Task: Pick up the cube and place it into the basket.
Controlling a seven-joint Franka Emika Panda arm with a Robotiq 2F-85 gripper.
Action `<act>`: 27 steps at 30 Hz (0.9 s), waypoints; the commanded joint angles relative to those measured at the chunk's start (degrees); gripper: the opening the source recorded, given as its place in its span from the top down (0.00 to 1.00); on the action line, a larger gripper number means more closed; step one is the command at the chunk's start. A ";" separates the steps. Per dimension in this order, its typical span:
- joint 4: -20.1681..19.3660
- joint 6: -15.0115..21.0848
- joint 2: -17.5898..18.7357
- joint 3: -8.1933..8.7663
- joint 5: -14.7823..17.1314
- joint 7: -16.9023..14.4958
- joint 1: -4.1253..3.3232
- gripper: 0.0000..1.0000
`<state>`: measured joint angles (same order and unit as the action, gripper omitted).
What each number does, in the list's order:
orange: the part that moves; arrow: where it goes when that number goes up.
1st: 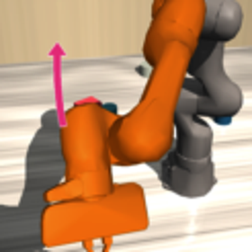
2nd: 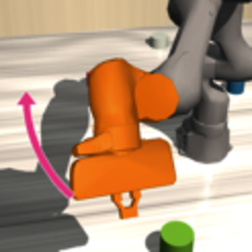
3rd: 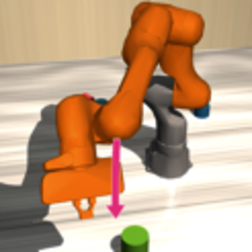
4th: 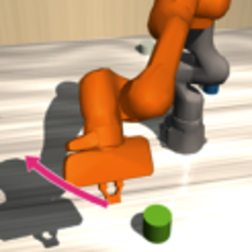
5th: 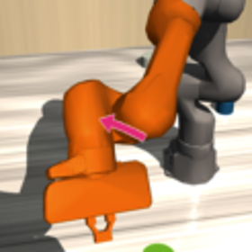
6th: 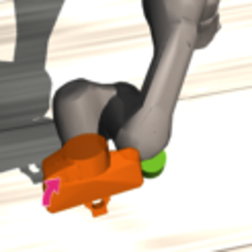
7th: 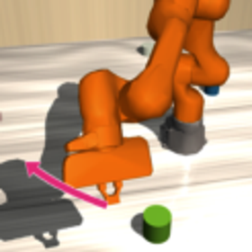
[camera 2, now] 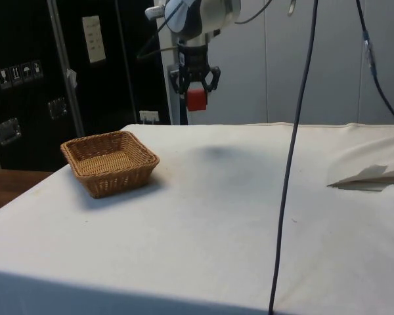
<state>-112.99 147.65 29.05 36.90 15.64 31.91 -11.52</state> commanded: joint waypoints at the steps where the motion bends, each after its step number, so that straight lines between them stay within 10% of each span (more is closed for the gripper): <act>1: 0.06 -0.74 -0.52 0.74 -0.80 0.63 -0.57 1.00; 22: 2.41 -4.81 -4.93 0.74 -3.09 0.00 -0.06 1.00; 27: 3.38 -6.59 -6.25 1.26 -4.76 1.03 -0.92 1.00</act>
<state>-109.55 141.41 23.03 37.59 11.69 32.09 -11.80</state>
